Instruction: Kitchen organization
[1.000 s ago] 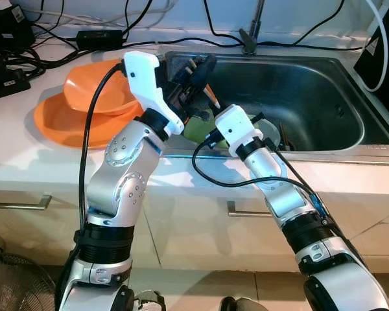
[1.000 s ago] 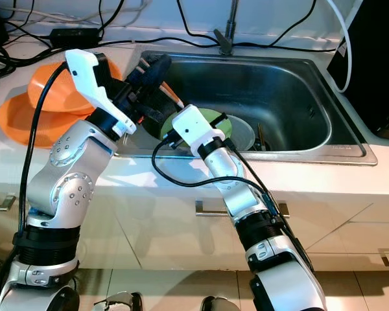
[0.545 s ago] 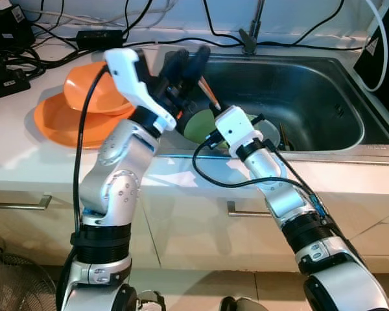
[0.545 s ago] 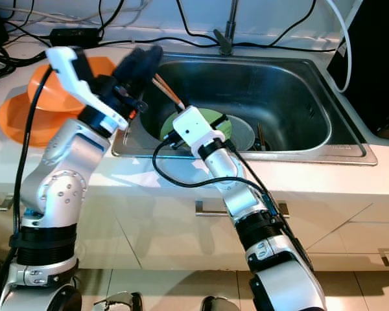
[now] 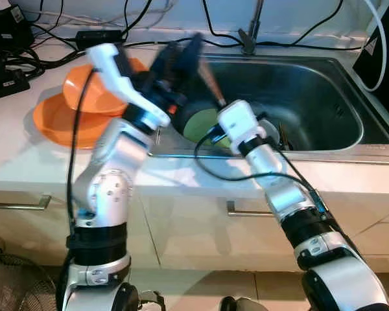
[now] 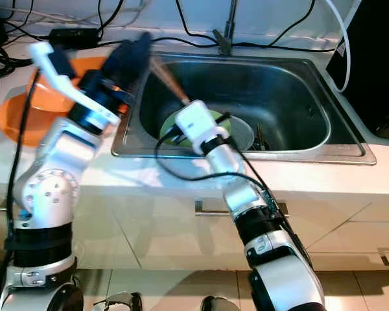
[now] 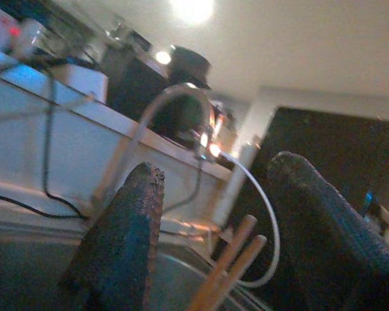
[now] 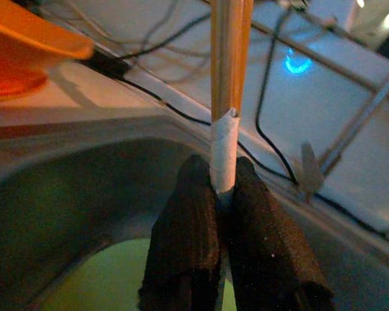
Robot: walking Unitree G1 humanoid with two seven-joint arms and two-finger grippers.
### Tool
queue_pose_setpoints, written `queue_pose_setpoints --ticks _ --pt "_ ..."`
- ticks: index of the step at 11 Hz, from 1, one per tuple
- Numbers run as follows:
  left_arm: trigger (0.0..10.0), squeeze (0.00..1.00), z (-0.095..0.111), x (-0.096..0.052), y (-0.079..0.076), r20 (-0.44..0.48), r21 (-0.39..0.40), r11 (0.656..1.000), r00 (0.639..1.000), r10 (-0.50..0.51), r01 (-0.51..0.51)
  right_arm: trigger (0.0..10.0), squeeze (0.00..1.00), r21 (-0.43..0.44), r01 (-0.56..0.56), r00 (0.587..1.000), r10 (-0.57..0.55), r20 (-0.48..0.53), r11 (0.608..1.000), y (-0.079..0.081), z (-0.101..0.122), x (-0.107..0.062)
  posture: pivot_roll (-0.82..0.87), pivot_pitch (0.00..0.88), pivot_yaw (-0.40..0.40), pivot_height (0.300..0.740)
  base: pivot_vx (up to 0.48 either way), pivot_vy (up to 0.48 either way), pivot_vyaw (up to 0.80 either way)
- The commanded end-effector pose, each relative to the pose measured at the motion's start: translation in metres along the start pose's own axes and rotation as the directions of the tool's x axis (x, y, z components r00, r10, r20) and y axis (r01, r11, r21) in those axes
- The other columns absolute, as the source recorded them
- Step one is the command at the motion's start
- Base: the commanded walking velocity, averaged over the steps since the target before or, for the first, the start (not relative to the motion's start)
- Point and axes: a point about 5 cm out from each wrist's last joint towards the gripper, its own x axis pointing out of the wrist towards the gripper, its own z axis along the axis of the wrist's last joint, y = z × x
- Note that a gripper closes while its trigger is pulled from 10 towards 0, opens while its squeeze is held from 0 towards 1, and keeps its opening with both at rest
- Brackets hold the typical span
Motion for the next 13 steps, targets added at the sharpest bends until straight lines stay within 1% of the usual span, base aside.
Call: queue_pose_setpoints --ticks 1,2,3,4,5,6,7,8,9,10,11,12,13 --pt "10.0 0.00 0.007 -0.001 0.003 0.036 0.024 0.999 0.999 0.029 -0.030 0.0 0.00 0.038 0.054 0.998 -0.053 -0.027 0.998 -0.013 0.000 0.006 0.13 0.083 -0.020 0.740 0.000 0.000 0.00" --pt "10.0 0.00 0.007 -0.004 0.008 0.042 0.037 0.997 0.997 0.067 -0.068 4.9 0.00 0.060 0.081 0.996 -0.078 -0.053 0.995 -0.019 -0.002 0.008 0.13 0.083 -0.022 0.740 0.000 0.000 0.00" --pt "10.0 0.00 0.006 -0.009 0.016 0.050 0.053 0.991 0.991 0.123 -0.125 10.0 0.00 0.104 0.126 0.988 -0.116 -0.100 0.987 -0.029 -0.007 0.010 0.13 0.084 -0.025 0.740 0.000 0.000 0.00" --pt "10.0 0.00 0.000 -0.013 0.021 0.014 0.110 0.981 0.987 0.159 -0.160 10.0 0.00 0.142 0.154 0.980 -0.133 -0.145 0.978 -0.036 -0.012 0.011 0.13 0.085 -0.027 0.740 0.000 0.000 0.00" --pt "10.0 0.00 -0.014 -0.017 0.024 -0.084 0.233 0.959 0.979 0.184 -0.160 10.0 0.00 0.176 0.171 0.969 -0.133 -0.209 0.969 -0.041 -0.018 0.013 0.13 0.084 -0.028 0.740 0.000 0.000 0.00" --pt "10.0 0.00 -0.031 -0.021 0.024 -0.186 0.324 0.938 0.964 0.190 -0.123 10.0 0.00 0.217 0.179 0.954 -0.115 -0.278 0.960 -0.045 -0.024 0.016 0.13 0.083 -0.029 0.740 0.000 0.000 0.00" --pt "10.0 0.00 -0.047 -0.025 0.023 -0.296 0.391 0.918 0.937 0.186 -0.059 10.0 0.00 0.234 0.199 0.942 -0.119 -0.315 0.952 -0.051 -0.027 0.017 0.14 0.080 -0.030 0.740 0.000 0.000 0.00" --pt "10.0 0.00 -0.062 -0.032 0.021 -0.395 0.426 0.905 0.902 0.176 0.010 10.0 0.00 0.249 0.223 0.929 -0.127 -0.349 0.943 -0.056 -0.030 0.018 0.14 0.077 -0.032 0.740 0.000 0.000 0.00" --pt "10.0 0.00 -0.079 -0.040 0.016 -0.490 0.414 0.907 0.859 0.147 0.081 10.0 0.00 0.279 0.248 0.910 -0.124 -0.396 0.928 -0.060 -0.033 0.018 0.15 0.075 -0.036 0.740 0.000 0.000 0.00" --pt "10.0 0.00 -0.089 -0.045 0.012 -0.539 0.398 0.910 0.833 0.127 0.119 10.0 0.00 0.302 0.250 0.890 -0.096 -0.445 0.920 -0.059 -0.039 0.017 0.15 0.074 -0.037 0.740 0.000 0.000 0.00" --pt "10.0 0.00 -0.091 -0.046 0.012 -0.543 0.390 0.914 0.829 0.131 0.111 10.0 0.00 0.318 0.248 0.881 -0.076 -0.467 0.915 -0.056 -0.042 0.016 0.15 0.074 -0.037 0.740 0.000 0.000 0.00" --pt "10.0 0.00 -0.093 -0.048 0.011 -0.555 0.392 0.913 0.821 0.135 0.115 10.0 0.00 0.335 0.261 0.857 -0.058 -0.512 0.905 -0.051 -0.049 0.011 0.16 0.060 -0.040 0.740 0.000 0.000 0.00" --pt "10.0 0.00 -0.094 -0.048 0.011 -0.556 0.393 0.912 0.820 0.136 0.116 10.0 0.00 0.337 0.261 0.854 -0.054 -0.517 0.904 -0.050 -0.050 0.011 0.17 0.056 -0.041 0.740 0.000 0.000 0.00"
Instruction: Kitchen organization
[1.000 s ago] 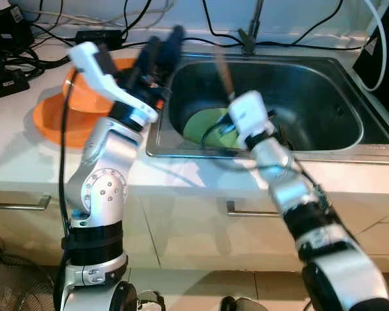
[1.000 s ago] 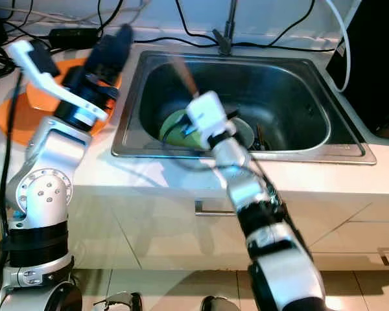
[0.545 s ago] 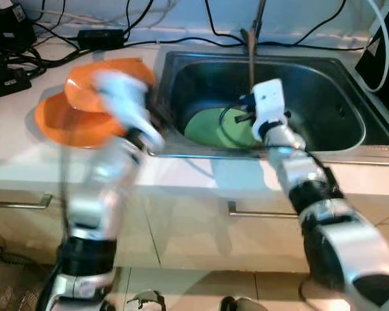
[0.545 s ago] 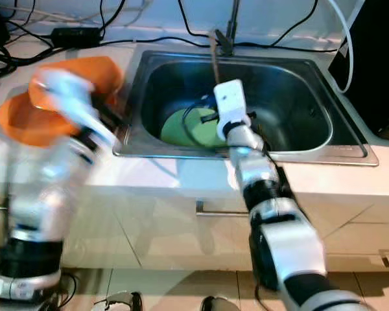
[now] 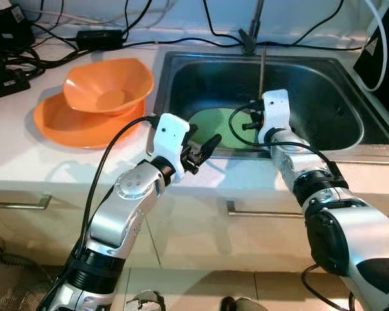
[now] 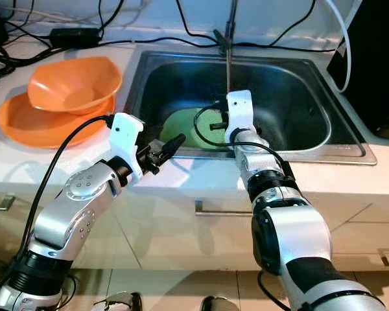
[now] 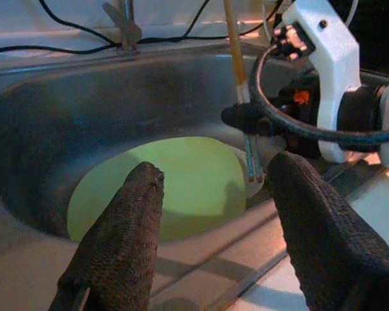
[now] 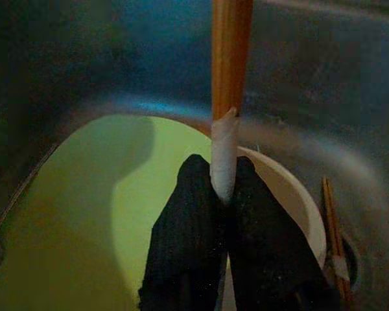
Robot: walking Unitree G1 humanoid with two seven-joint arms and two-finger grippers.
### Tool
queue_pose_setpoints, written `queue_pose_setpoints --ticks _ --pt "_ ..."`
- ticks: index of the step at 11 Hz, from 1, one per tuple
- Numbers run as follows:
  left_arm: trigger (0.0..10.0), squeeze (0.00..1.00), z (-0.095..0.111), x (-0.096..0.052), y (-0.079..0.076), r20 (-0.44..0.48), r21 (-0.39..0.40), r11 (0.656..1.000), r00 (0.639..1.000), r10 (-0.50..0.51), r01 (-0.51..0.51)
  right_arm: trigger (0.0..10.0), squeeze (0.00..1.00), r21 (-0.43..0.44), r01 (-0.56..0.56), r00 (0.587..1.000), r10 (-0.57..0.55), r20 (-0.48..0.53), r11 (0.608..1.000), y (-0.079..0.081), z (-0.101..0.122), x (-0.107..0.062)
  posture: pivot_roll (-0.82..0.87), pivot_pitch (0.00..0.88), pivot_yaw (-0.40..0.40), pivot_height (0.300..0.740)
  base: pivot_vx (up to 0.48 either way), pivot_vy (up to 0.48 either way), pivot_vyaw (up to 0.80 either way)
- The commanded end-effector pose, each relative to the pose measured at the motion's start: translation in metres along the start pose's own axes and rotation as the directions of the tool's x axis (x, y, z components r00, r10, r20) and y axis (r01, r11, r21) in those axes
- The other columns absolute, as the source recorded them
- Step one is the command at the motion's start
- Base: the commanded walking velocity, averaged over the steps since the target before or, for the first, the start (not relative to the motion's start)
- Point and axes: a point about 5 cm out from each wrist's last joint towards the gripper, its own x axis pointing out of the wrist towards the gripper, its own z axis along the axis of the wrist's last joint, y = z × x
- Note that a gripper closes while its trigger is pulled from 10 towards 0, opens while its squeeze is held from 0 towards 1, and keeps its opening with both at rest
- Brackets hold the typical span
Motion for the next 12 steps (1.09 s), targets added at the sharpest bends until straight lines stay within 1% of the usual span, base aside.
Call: queue_pose_setpoints --ticks 1,2,3,7,9,10,11,12 --pt "10.0 0.00 -0.004 -0.001 -0.002 -0.027 0.009 1.000 1.000 -0.007 0.007 10.0 0.00 0.025 0.000 0.998 0.002 -0.057 1.000 0.002 -0.007 0.000 0.18 0.050 -0.043 0.740 0.000 0.000 0.00" --pt "10.0 0.00 -0.005 -0.001 -0.003 -0.031 0.008 1.000 0.999 -0.008 0.008 10.0 0.75 0.036 -0.004 0.998 0.006 -0.067 0.999 0.003 -0.009 0.000 0.18 0.049 -0.046 0.740 0.000 0.000 0.00" --pt "10.0 0.00 -0.006 -0.002 -0.004 -0.035 0.002 1.000 0.999 -0.004 0.004 10.0 1.00 0.040 -0.005 0.998 0.007 -0.069 0.999 0.004 -0.008 0.000 0.19 0.048 -0.047 0.740 0.000 0.000 0.00" --pt "10.0 0.00 -0.008 0.001 -0.006 -0.037 -0.001 1.000 0.999 0.005 -0.005 10.0 1.00 0.032 -0.007 0.999 0.009 -0.048 0.999 0.004 -0.004 0.001 0.18 0.046 -0.049 0.740 0.000 0.000 0.00" --pt "10.0 0.00 -0.008 0.000 -0.005 -0.033 -0.002 1.000 0.999 0.018 -0.018 10.0 0.00 0.003 -0.007 1.000 0.007 0.017 1.000 0.003 0.008 0.002 0.17 0.063 -0.051 0.740 0.000 0.000 0.00" --pt "10.0 0.00 -0.005 0.000 -0.003 -0.009 0.006 0.999 0.999 0.039 -0.039 10.0 0.00 0.004 0.000 0.993 0.000 0.119 1.000 0.000 0.026 0.002 0.17 0.071 -0.049 0.740 0.000 0.000 0.00" --pt "10.0 0.00 0.000 0.001 0.000 0.027 0.012 0.997 0.997 0.073 -0.074 10.0 0.00 0.023 -0.012 0.960 0.005 0.278 1.000 -0.001 0.051 0.000 0.16 0.080 -0.045 0.740 0.000 0.000 0.00" --pt "10.0 0.00 0.004 0.002 0.004 0.059 0.017 0.995 0.993 0.102 -0.103 10.0 0.00 0.035 -0.024 0.914 0.007 0.406 0.999 -0.002 0.069 -0.005 0.15 0.084 -0.039 0.740 0.000 0.000 0.00"
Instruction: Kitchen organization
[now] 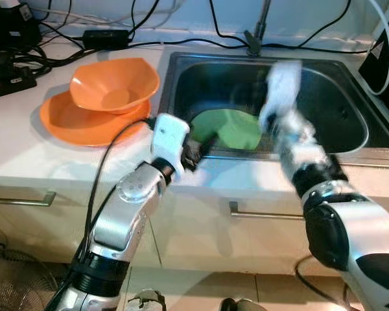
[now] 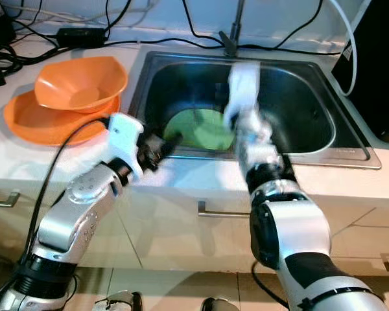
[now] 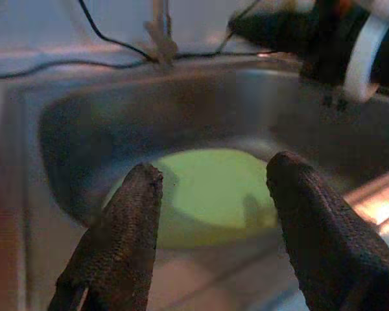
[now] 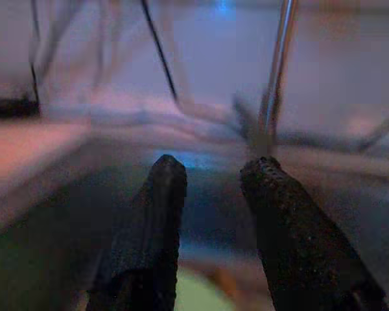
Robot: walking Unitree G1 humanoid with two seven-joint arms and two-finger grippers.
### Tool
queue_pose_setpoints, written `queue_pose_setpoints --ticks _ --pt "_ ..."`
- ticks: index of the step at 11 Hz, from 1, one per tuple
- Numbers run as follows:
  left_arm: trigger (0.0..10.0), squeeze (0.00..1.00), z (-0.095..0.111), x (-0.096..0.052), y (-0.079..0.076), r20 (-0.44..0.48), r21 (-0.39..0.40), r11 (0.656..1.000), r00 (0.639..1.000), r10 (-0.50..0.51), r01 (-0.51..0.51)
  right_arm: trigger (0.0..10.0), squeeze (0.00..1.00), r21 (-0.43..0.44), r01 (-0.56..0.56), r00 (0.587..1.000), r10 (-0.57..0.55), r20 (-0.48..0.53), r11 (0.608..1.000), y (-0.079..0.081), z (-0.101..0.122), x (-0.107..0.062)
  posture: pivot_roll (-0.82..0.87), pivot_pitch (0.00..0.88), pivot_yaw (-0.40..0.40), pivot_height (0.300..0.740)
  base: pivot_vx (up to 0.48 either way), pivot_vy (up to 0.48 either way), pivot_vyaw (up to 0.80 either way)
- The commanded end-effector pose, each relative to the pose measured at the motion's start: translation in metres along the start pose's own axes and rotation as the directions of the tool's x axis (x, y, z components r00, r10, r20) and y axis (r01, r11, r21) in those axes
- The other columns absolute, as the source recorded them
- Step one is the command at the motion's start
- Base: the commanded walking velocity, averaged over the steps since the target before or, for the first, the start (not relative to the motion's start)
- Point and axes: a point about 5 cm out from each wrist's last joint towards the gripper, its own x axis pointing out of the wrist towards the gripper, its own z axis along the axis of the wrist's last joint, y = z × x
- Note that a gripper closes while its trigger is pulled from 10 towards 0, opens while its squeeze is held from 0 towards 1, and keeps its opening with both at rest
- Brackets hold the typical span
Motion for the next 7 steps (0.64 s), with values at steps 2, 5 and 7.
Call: queue_pose_setpoints --ticks 2,5,7 --pt "10.0 0.00 0.007 0.006 0.008 0.053 0.031 0.997 0.996 0.071 -0.073 10.0 0.00 0.011 0.006 0.980 -0.008 0.198 1.000 -0.004 0.021 -0.010 0.10 0.094 -0.026 0.740 0.000 0.000 0.00" --pt "10.0 0.00 0.005 0.007 0.018 0.087 0.082 0.982 0.983 0.162 -0.169 10.0 0.00 0.027 0.001 0.954 -0.009 0.299 1.000 -0.002 0.020 -0.050 0.03 0.105 -0.012 0.740 0.000 0.000 0.00" --pt "10.0 0.00 0.001 0.010 0.017 0.091 0.087 0.982 0.982 0.163 -0.171 10.0 0.00 0.013 -0.007 0.971 0.004 0.240 1.000 0.002 -0.003 -0.077 0.01 0.109 -0.004 0.740 0.000 0.000 0.00"
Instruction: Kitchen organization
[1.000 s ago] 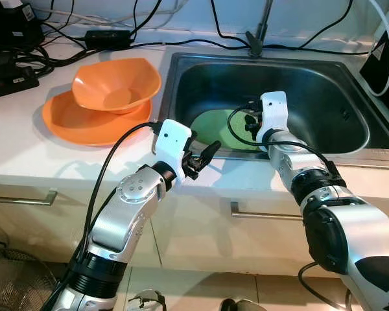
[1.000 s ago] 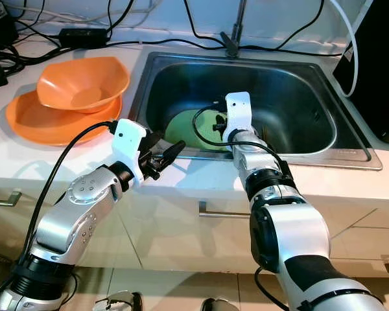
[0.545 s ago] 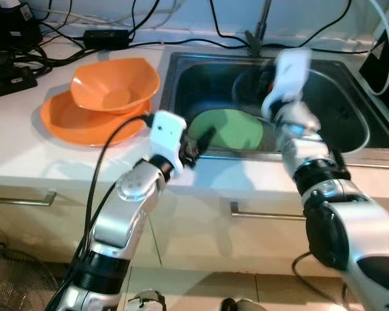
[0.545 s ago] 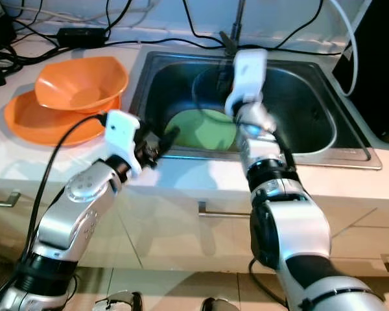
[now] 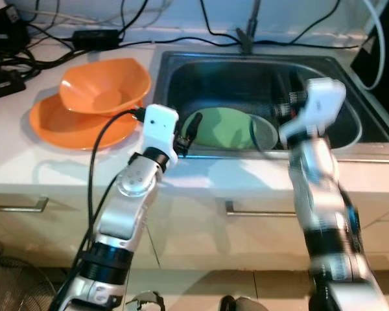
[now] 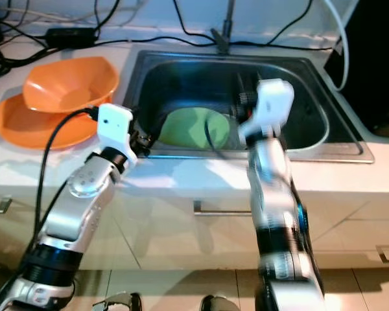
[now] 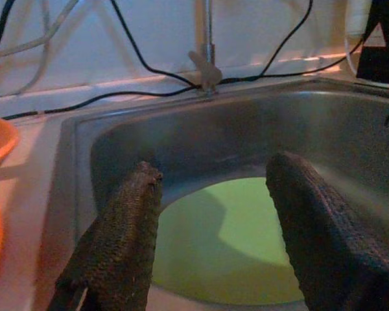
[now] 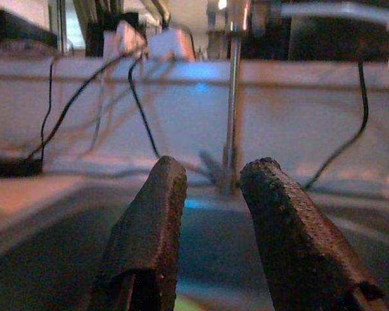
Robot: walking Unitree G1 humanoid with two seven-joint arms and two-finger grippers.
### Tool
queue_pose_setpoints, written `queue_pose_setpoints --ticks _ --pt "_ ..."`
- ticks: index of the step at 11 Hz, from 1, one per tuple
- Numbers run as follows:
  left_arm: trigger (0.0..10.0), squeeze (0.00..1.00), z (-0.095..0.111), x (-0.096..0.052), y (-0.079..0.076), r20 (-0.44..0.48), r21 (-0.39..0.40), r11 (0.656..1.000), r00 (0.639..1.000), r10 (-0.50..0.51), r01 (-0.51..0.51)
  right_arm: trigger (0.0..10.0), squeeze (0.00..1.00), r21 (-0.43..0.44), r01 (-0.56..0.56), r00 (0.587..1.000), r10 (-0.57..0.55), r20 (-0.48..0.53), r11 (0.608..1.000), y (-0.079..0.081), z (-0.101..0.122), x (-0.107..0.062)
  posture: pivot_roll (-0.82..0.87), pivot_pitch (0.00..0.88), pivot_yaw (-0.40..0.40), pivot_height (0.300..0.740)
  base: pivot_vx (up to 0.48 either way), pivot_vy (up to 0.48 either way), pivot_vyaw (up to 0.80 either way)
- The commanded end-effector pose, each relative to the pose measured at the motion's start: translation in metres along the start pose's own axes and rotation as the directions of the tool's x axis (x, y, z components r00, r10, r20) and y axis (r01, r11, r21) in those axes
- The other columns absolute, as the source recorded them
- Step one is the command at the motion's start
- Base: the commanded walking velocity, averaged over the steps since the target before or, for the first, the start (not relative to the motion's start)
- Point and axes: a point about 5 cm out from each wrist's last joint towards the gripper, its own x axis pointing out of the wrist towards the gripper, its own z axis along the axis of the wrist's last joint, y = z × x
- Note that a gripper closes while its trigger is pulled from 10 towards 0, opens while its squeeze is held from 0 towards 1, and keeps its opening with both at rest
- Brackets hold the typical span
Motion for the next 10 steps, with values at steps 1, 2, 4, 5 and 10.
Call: queue_pose_setpoints --ticks 1,2,4,5,10 --pt "10.0 0.00 0.002 0.003 -0.002 0.015 0.010 1.000 1.000 -0.002 0.002 10.0 0.00 0.013 -0.014 0.999 0.015 -0.044 1.000 0.007 -0.008 -0.008 0.01 0.113 0.003 0.740 0.000 0.000 0.00" --pt "10.0 0.00 0.002 0.003 -0.002 0.021 0.015 1.000 1.000 0.000 0.000 10.0 0.00 0.036 -0.005 0.996 0.008 -0.087 0.999 0.011 -0.017 -0.015 0.01 0.113 0.004 0.740 0.000 0.000 0.00" --pt "10.0 0.00 0.008 0.004 0.005 0.055 0.033 0.999 0.998 0.035 -0.037 10.0 0.00 0.067 -0.025 0.988 0.035 -0.153 0.997 0.024 -0.028 -0.023 0.03 0.111 0.004 0.740 0.000 0.000 0.00" --pt "10.0 0.00 0.023 0.008 0.011 0.110 0.072 0.996 0.993 0.042 -0.050 10.0 0.00 0.082 -0.034 0.985 0.047 -0.163 0.996 0.028 -0.030 -0.023 0.04 0.105 0.002 0.740 0.000 0.000 0.00" --pt "10.0 0.00 0.094 0.007 0.132 0.153 0.010 0.857 0.848 0.508 -0.516 10.0 0.00 0.134 -0.064 0.975 0.090 -0.201 0.989 0.048 -0.042 -0.020 0.10 0.063 0.022 0.740 0.000 0.000 0.00"
